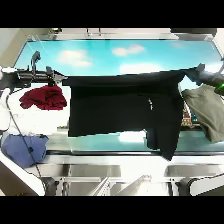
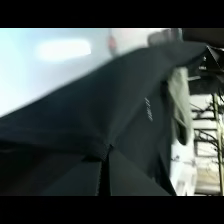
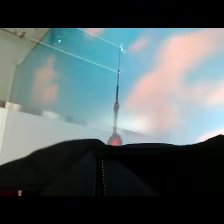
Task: Fold the shirts.
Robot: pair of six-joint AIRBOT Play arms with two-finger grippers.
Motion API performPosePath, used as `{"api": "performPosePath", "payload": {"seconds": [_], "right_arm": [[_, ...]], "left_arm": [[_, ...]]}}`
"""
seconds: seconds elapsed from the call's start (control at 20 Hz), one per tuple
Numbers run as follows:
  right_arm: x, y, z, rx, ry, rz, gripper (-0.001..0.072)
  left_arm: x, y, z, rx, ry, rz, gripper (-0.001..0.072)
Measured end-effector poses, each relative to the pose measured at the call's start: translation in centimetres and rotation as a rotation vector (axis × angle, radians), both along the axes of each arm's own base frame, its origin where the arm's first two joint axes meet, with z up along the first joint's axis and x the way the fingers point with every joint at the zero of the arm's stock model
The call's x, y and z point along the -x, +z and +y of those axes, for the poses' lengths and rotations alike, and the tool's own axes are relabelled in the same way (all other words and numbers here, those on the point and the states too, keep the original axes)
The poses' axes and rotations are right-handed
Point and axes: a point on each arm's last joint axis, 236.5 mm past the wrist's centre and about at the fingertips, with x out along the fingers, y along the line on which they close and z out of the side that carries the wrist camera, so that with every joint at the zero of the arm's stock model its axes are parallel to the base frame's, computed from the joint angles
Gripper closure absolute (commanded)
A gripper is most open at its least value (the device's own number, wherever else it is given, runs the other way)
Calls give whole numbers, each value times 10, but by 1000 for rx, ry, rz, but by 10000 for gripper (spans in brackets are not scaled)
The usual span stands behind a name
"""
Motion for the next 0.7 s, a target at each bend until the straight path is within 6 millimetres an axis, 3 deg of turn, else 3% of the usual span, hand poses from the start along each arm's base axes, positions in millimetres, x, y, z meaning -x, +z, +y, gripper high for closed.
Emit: {"api": "performPosePath", "payload": {"seconds": [0.15,0.35,0.5,0.7], "right_arm": [[-25,-7,-13,-13,-32,-30,697],[-54,4,-30,4,-86,-95,697],[-63,8,-36,33,-97,-117,697],[-59,-9,-36,130,-57,-88,697]], "left_arm": [[-21,-13,4,-15,19,-9,694],[-40,-18,0,-35,42,-38,694],[-43,-26,-6,-43,45,-32,695],[-39,-46,-16,-100,19,-24,696]]}}
